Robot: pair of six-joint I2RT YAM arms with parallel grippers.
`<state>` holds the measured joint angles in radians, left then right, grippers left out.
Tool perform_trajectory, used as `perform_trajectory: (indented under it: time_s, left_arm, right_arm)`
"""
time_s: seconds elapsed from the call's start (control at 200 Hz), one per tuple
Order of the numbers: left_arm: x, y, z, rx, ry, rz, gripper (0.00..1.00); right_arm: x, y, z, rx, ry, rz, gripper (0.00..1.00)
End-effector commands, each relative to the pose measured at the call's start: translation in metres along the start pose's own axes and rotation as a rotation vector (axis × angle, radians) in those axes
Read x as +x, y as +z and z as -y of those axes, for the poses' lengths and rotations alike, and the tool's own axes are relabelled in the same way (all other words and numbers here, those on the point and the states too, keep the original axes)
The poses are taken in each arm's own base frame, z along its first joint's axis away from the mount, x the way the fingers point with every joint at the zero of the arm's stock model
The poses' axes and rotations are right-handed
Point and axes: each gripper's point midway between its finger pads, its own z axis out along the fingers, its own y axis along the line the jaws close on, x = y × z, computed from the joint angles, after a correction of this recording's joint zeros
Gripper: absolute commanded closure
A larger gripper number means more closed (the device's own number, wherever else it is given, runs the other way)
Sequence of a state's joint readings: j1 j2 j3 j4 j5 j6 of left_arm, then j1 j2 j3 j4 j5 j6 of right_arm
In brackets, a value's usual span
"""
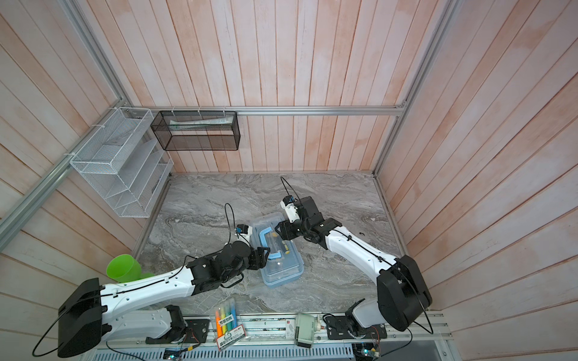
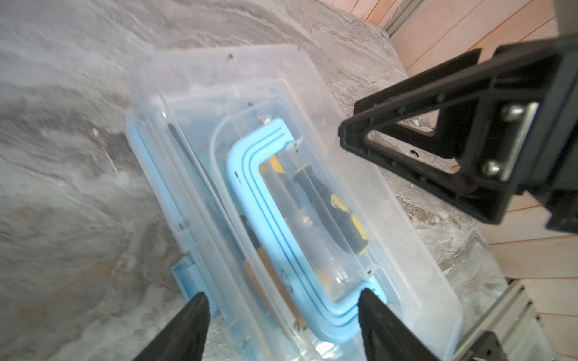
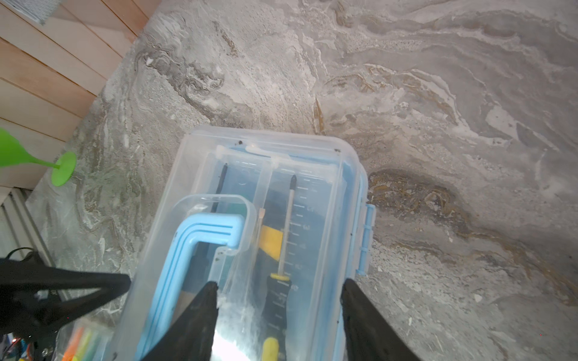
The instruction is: Pack the tool kit
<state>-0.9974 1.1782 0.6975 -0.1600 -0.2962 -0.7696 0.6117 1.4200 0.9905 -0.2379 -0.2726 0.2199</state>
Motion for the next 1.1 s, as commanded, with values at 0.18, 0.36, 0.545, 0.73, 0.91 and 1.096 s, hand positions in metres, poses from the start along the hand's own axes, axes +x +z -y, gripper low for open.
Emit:
perform_trajectory:
  time_s: [0.18, 0.36, 0.545, 0.73, 0.91, 1.096]
  left_arm:
    - [0.011, -0.043, -0.111, -0.284, -0.092, 0.0, 0.07]
    - [0.053, -0.04, -0.128, -0.244, -0.188, -0.057, 0.06]
    - [0.075, -0.019, -0.112, -0.151, -0.16, -0.092, 0.0]
    - [0.067, -0.003, -0.083, -0.127, 0.069, -0.039, 0.0]
    - [0.07, 0.014, -0.083, -0.138, 0.184, -0.034, 0.0]
    - [0.077, 0.027, -0.08, -0.111, 0.255, -0.032, 0.0]
  right_arm:
    - [0.008, 0.006, -0.019, -0.124, 0.016, -0.01, 0.39]
    - [0.012, 0.008, -0.021, -0.091, -0.019, -0.043, 0.39]
    - [0.016, 0.0, -0.015, -0.055, -0.025, -0.034, 0.39]
    - [0.028, -0.004, -0.008, -0.038, 0.003, -0.032, 0.39]
    - [0.038, -0.005, -0.007, -0.047, 0.014, -0.042, 0.39]
    - [0.04, -0.008, -0.006, -0.048, 0.024, -0.029, 0.39]
